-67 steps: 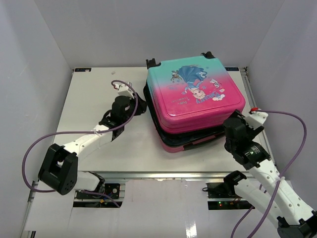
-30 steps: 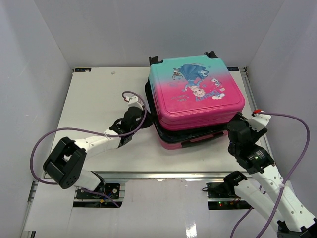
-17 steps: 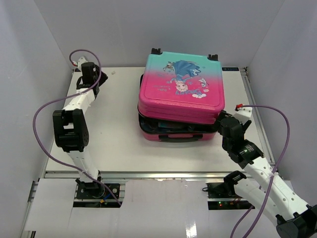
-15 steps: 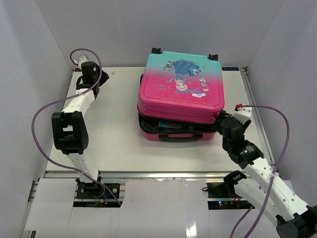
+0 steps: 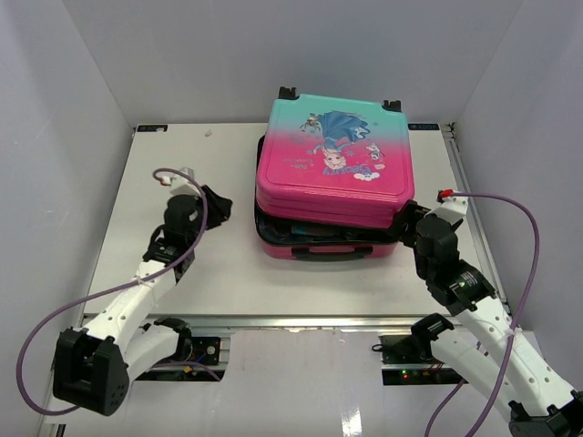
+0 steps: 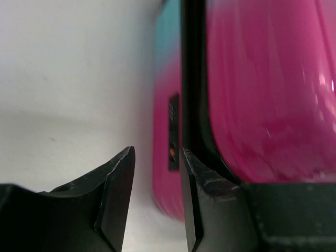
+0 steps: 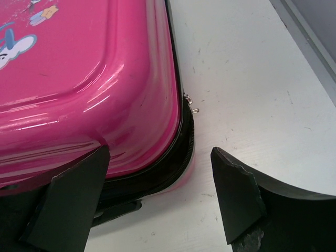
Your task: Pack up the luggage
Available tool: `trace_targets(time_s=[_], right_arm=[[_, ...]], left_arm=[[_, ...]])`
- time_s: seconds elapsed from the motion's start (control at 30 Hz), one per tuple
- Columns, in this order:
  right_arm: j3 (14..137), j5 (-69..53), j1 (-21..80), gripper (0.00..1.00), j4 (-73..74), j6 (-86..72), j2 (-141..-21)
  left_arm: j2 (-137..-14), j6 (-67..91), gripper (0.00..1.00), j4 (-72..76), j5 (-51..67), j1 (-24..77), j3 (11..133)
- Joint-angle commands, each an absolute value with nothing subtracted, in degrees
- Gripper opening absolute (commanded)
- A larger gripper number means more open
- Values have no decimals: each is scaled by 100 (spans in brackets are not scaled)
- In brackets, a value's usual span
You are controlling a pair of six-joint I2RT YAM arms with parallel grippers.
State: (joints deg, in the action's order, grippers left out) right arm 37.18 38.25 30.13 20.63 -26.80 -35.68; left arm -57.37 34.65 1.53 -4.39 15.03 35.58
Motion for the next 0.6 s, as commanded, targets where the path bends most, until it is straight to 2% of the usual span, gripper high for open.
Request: trace_targets(time_s=[0.0,0.13,0.43,0.5,0.53,0.57], right_arm=[[4160,4391,3035,85,2463,-3109,-3541],[4636,5610,3033,89,2943,-3495,-3746],[5239,5960,2992,95,2794,-3185,-4366],[5493,5734,2837,96,2749,-3038,-4747],[5530,5647,2764,96,2699,-2976,-4819],[5536,5535,2691,96,2621,-2886,-4886]], left_arm=[[-5852,3434,50,235,-921,2565,3344],[-6189,3608,50,324,-1052,3034,3372],[-6830,3966,51,800,-1065,3226,3220],[-7198,4008,42,1049,-906,3226,3336],[-7380,3995,33,1088,-932,3223,3393],[-7537,3968,20,1066,-993,3218,3454]])
